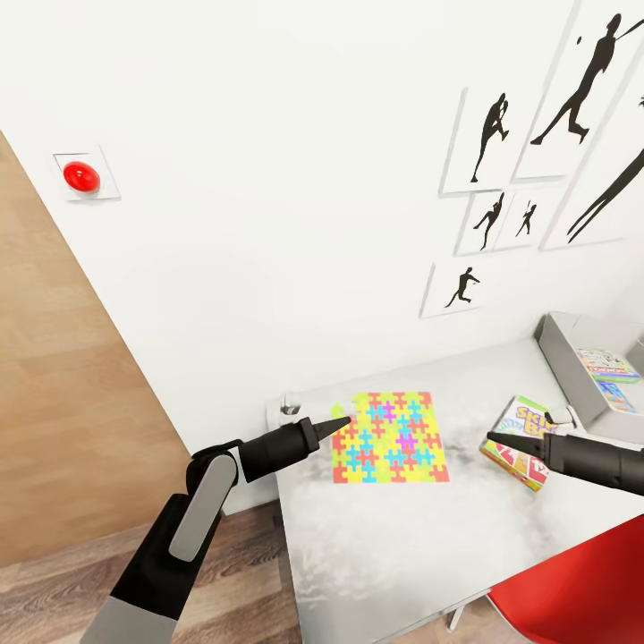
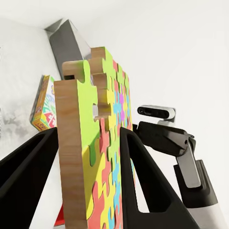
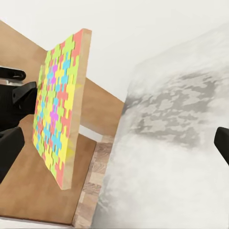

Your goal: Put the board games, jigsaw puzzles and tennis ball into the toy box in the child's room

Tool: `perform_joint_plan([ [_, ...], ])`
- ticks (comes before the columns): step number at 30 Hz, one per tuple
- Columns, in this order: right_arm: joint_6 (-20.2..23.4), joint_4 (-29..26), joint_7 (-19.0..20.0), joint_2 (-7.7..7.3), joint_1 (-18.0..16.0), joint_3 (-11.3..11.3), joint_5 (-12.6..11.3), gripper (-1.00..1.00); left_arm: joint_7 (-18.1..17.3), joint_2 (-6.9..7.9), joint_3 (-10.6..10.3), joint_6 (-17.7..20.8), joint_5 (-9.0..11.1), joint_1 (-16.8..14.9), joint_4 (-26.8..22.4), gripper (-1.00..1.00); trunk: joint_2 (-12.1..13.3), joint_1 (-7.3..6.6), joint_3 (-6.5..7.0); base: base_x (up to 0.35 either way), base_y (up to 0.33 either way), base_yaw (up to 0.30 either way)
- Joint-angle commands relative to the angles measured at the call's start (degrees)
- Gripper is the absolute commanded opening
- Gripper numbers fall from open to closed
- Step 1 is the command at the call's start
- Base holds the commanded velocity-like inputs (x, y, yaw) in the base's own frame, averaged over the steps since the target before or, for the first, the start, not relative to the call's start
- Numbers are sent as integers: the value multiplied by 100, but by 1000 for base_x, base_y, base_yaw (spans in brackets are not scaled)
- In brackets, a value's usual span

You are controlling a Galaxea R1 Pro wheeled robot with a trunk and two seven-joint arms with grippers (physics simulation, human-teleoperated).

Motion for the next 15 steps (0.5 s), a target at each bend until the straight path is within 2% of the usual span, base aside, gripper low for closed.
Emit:
perform_joint_plan([
  [1,32,0,55,-3,-4,13,-3,100,-4,-3,6,36,19,-4,1,-100,-8,2,-9,0,0,0],
  [15,32,-3,206,-17,10,61,-9,100,-4,-4,6,35,11,-4,5,-100,-8,2,-9,0,0,0],
])
